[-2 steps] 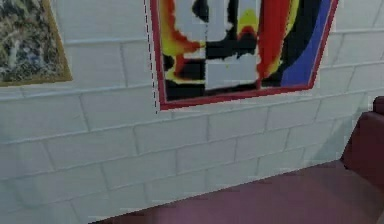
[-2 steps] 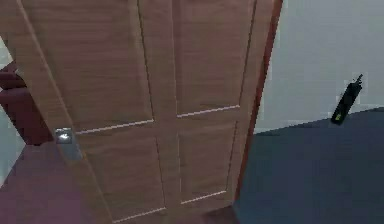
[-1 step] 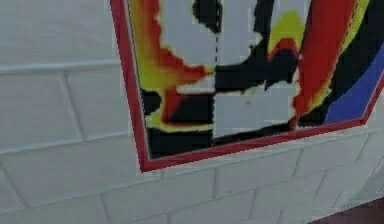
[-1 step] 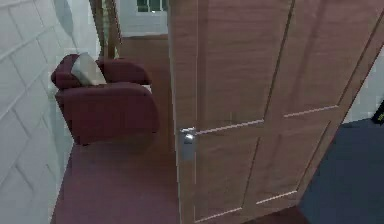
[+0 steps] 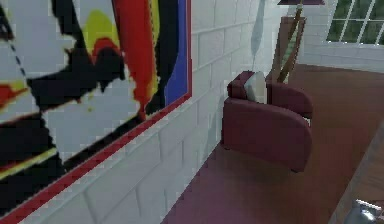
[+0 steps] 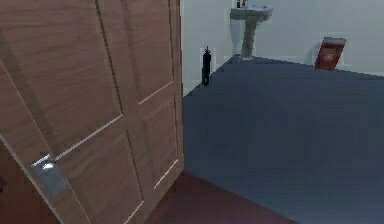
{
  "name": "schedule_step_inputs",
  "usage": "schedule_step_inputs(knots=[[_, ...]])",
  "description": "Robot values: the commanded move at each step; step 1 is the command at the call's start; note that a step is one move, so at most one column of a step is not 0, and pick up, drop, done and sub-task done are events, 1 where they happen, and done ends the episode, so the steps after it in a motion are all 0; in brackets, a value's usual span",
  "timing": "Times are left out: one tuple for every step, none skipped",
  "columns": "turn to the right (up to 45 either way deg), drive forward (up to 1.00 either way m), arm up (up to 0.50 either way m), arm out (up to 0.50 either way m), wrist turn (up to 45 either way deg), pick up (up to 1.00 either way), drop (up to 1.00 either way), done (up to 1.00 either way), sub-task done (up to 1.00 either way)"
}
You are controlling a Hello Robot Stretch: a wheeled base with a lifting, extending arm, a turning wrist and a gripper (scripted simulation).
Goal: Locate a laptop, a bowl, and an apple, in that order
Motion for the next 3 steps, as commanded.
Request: schedule_step_inputs(knots=[[6.0,0.0,0.0,0.0,0.0,0.0,0.0,0.0,0.0],[0.0,0.45,0.0,0.0,0.0,0.0,0.0,0.0,0.0],[21.0,0.0,0.0,0.0,0.0,0.0,0.0,0.0,0.0]])
